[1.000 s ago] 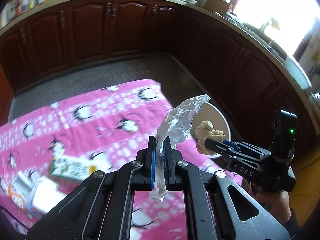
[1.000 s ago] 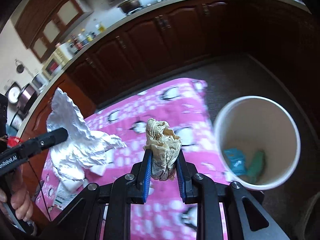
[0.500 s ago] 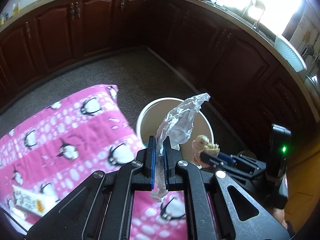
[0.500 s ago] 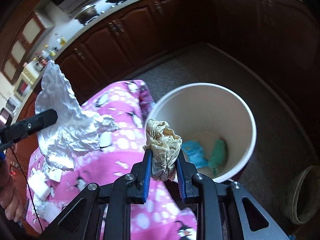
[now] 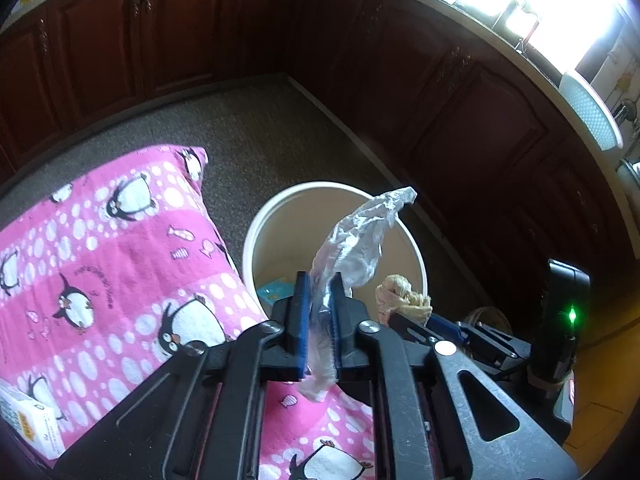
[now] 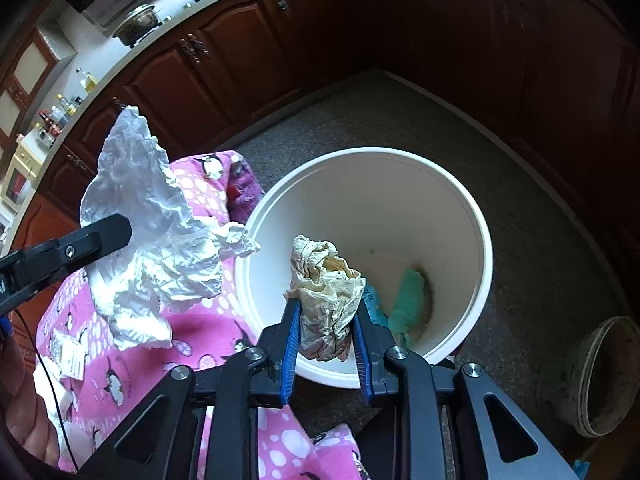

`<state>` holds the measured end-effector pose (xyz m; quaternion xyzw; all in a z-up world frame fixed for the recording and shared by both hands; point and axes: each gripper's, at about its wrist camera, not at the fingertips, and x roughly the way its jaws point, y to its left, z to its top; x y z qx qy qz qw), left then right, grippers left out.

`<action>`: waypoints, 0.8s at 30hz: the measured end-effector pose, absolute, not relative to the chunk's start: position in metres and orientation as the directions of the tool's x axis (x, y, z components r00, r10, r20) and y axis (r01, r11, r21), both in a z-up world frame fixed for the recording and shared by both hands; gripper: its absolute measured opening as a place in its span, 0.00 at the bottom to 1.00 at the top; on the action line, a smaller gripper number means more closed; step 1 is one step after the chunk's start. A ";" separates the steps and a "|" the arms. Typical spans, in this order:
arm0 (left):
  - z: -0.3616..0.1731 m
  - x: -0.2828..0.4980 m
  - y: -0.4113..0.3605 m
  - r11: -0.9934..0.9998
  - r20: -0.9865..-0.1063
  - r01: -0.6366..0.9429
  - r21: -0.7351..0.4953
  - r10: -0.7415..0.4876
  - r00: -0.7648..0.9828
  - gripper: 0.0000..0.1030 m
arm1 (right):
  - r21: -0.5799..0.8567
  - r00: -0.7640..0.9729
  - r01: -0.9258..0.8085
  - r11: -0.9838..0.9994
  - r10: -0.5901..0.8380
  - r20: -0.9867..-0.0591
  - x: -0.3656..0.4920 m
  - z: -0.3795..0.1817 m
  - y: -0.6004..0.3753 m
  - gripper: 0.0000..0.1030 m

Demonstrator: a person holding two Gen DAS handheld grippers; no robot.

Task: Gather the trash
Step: 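Carry tissue and paper ball over the white bin and release both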

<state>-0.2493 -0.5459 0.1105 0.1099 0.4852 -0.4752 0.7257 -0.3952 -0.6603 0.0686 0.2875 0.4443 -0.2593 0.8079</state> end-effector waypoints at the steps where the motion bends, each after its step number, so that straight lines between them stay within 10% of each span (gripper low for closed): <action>1: 0.111 -0.249 -0.545 0.526 -0.810 0.794 -0.304 -0.581 0.075 0.32 | 0.223 0.463 0.681 0.697 -0.174 -0.869 -0.394 0.066 -0.661 0.39; 3: 0.112 -0.249 -0.542 0.529 -0.803 0.788 -0.315 -0.592 0.076 0.55 | 0.221 0.465 0.687 0.692 -0.186 -0.866 -0.396 0.066 -0.660 0.44; 24: 0.139 -0.249 -0.444 0.649 -0.780 0.747 -0.146 -0.540 0.317 0.55 | 0.216 0.528 0.599 0.771 -0.178 -0.830 -0.382 0.107 -0.598 0.51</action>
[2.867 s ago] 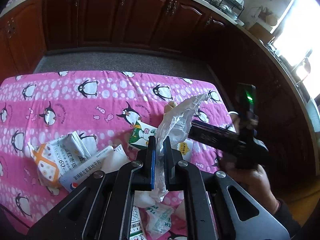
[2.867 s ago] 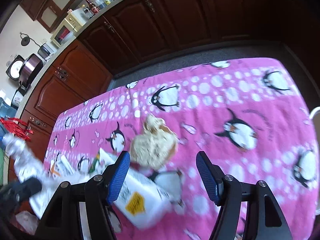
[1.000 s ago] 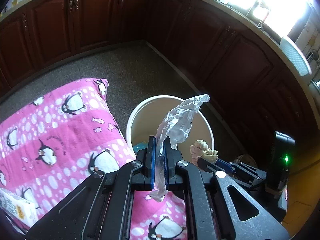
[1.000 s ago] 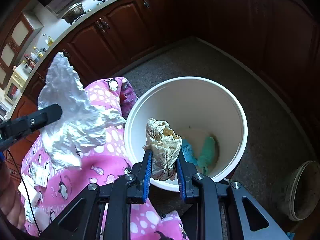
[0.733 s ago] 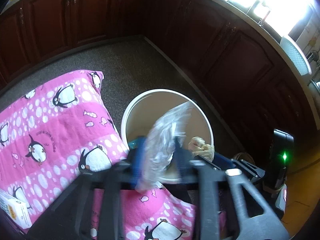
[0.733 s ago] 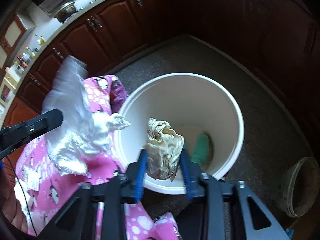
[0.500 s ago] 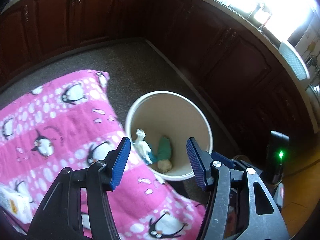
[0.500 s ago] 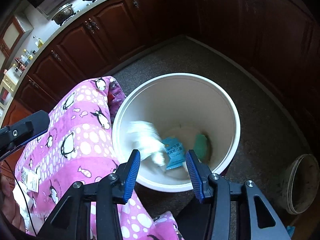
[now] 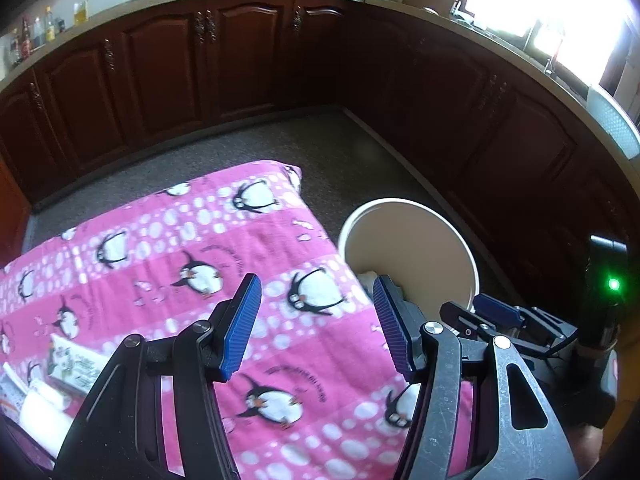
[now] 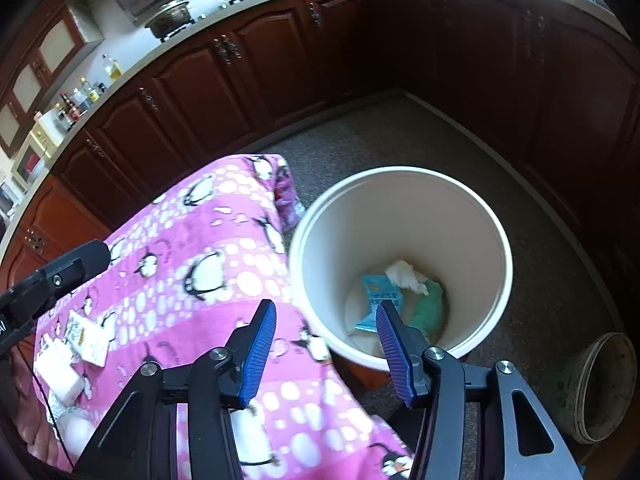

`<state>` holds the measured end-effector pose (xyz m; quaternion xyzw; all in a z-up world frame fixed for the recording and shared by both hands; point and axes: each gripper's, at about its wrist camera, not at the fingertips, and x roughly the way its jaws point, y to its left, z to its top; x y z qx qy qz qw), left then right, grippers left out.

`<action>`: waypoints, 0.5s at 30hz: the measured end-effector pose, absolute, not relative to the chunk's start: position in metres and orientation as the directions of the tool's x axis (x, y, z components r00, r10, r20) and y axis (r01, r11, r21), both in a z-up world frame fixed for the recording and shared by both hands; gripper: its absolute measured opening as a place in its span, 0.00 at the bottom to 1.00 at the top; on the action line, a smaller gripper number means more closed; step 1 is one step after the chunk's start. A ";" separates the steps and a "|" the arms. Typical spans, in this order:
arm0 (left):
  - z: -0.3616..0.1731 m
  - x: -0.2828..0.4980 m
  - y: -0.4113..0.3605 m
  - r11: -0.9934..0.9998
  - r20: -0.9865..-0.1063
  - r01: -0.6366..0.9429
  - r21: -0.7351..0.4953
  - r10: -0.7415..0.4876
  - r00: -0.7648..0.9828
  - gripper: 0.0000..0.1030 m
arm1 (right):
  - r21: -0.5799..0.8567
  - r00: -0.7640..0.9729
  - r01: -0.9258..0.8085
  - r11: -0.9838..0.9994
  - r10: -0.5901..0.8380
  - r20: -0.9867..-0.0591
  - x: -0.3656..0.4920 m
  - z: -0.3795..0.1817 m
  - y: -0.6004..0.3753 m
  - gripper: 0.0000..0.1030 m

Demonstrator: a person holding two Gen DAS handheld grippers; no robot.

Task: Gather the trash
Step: 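Carry tissue and paper ball over the white bin and release both, then move both open grippers back over the table toward the orange bag and foam block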

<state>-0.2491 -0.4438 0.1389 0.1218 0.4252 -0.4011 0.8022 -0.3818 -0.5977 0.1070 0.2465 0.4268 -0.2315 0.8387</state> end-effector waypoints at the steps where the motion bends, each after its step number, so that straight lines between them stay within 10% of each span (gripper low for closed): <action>1: 0.141 -0.248 -0.439 0.654 -0.780 0.744 -0.139 -0.535 0.325 0.55 | 0.212 0.531 0.592 0.778 -0.179 -0.828 -0.381 0.109 -0.593 0.54; 15: 0.153 -0.242 -0.348 0.724 -0.775 0.682 -0.100 -0.487 0.403 0.55 | 0.201 0.580 0.483 0.852 -0.139 -0.802 -0.352 0.139 -0.525 0.58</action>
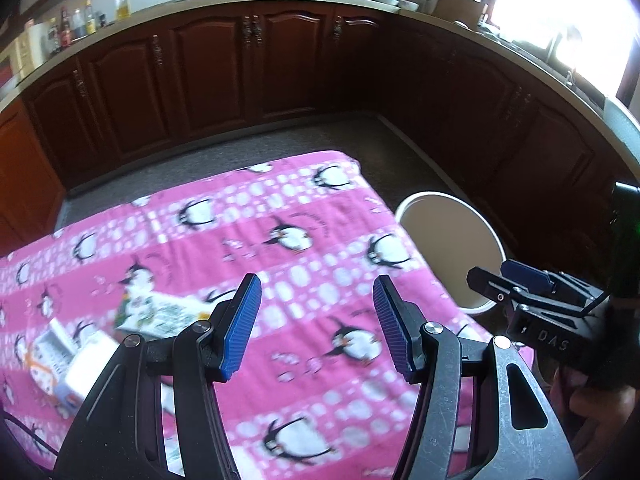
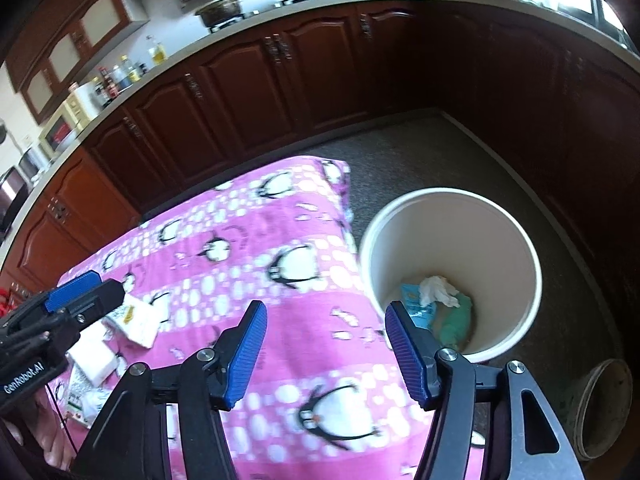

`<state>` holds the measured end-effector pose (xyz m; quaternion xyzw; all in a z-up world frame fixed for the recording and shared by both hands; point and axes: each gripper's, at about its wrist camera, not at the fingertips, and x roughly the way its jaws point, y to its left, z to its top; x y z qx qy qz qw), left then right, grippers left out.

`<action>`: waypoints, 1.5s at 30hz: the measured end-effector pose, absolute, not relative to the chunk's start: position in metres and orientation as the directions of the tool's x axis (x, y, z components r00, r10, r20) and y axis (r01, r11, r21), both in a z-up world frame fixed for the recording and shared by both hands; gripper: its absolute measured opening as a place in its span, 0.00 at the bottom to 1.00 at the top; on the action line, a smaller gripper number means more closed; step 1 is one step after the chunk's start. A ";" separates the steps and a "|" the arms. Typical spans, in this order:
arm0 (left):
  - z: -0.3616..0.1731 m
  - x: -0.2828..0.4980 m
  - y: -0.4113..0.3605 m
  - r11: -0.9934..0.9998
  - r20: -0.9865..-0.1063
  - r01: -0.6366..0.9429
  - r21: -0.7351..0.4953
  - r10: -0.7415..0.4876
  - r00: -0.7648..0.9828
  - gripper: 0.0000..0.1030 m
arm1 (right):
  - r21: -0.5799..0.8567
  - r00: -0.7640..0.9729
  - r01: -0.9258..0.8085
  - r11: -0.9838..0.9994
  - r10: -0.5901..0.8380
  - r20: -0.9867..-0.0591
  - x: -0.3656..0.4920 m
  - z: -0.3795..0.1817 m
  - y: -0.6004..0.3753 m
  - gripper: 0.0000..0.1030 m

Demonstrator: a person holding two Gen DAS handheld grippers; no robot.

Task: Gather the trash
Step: 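Move both open grippers back over the table toward the orange bag and foam block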

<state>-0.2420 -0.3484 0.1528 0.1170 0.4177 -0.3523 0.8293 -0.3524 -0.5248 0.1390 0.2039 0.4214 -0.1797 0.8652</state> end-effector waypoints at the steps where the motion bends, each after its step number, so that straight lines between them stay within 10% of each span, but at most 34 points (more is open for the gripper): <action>1: 0.154 -0.241 -0.341 0.732 -0.774 0.675 -0.096 -0.482 0.412 0.55 | 0.202 0.585 0.469 0.860 -0.131 -0.800 -0.349 0.141 -0.518 0.58; 45: 0.098 -0.137 -0.036 0.956 -0.874 0.220 -0.192 -0.268 0.405 0.55 | 0.333 0.377 -0.009 0.943 0.312 -0.872 -0.286 0.089 -0.312 0.67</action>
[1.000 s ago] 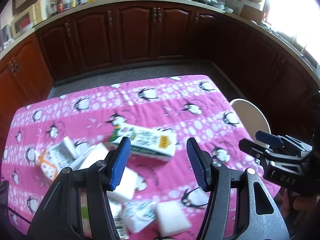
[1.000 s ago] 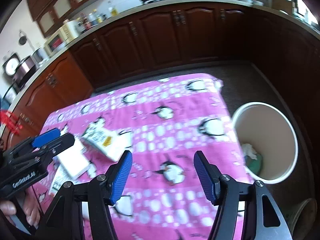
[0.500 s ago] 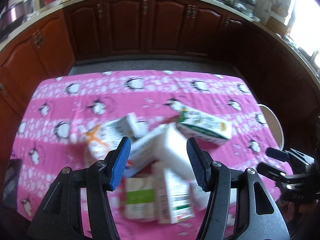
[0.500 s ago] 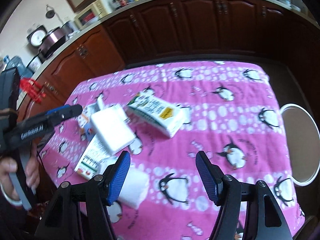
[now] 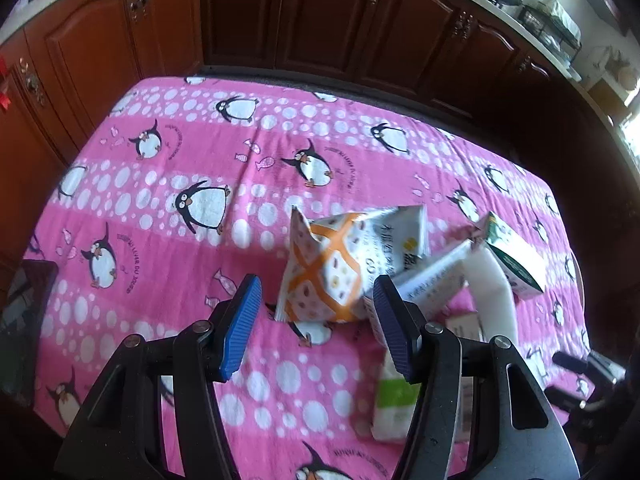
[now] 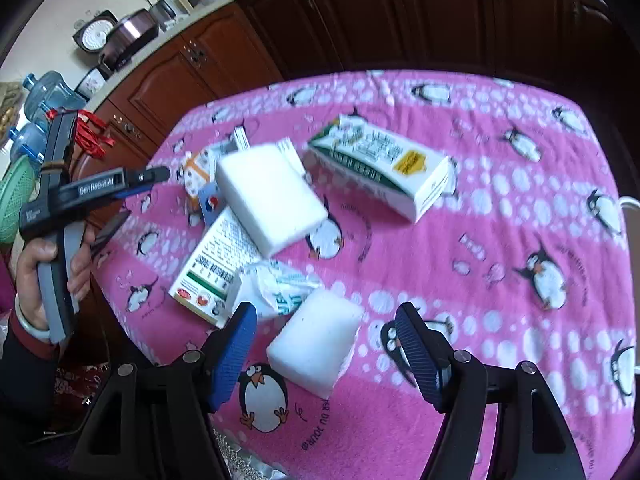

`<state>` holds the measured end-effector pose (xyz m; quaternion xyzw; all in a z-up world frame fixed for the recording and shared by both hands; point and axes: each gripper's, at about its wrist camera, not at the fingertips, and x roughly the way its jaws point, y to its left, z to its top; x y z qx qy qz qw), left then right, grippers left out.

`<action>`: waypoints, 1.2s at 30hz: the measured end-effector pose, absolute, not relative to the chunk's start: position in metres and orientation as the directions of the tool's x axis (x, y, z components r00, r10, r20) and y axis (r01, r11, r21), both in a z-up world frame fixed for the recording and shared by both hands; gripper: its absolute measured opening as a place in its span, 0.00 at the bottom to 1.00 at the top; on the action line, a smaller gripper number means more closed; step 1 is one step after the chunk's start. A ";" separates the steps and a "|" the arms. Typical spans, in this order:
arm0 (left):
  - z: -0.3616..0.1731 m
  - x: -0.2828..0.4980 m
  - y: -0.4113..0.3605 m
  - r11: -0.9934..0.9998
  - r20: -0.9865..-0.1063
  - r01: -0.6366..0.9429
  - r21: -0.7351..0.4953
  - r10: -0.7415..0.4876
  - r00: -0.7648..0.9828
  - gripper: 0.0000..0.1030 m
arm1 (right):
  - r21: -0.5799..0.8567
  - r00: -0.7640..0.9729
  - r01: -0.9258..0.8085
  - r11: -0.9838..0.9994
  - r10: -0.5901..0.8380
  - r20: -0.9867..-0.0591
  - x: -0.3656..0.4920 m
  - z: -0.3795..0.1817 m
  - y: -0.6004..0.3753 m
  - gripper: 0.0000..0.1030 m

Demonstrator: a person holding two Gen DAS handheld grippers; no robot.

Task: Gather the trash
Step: 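Move both open grippers back over the table toward the orange bag and foam block, then grasp the orange-patterned bag with the left gripper while the right gripper grasps a white foam block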

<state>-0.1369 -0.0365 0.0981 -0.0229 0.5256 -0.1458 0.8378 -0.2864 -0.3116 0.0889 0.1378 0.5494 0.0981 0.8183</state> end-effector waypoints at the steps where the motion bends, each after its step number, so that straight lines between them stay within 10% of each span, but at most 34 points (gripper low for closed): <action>1: 0.093 -0.132 -0.035 0.955 -0.874 0.212 -0.206 -0.277 0.399 0.55 | 0.330 0.371 -0.006 0.944 0.308 -0.876 -0.286 0.087 -0.310 0.67; 15: 0.050 -0.096 -0.056 0.930 -0.875 0.273 -0.244 -0.333 0.352 0.61 | 0.338 0.296 0.053 0.940 0.309 -0.904 -0.276 0.056 -0.300 0.67; 17: 0.051 -0.098 -0.059 0.931 -0.871 0.289 -0.221 -0.322 0.371 0.49 | 0.333 0.289 0.034 0.942 0.310 -0.906 -0.275 0.055 -0.297 0.43; 20: 0.056 -0.100 -0.058 0.928 -0.864 0.304 -0.217 -0.327 0.382 0.35 | 0.328 0.311 0.007 0.945 0.310 -0.898 -0.277 0.061 -0.292 0.38; 36: 0.157 -0.124 -0.048 0.935 -0.767 0.315 -0.161 -0.319 0.556 0.27 | 0.349 0.491 0.019 0.937 0.295 -0.820 -0.287 0.114 -0.337 0.37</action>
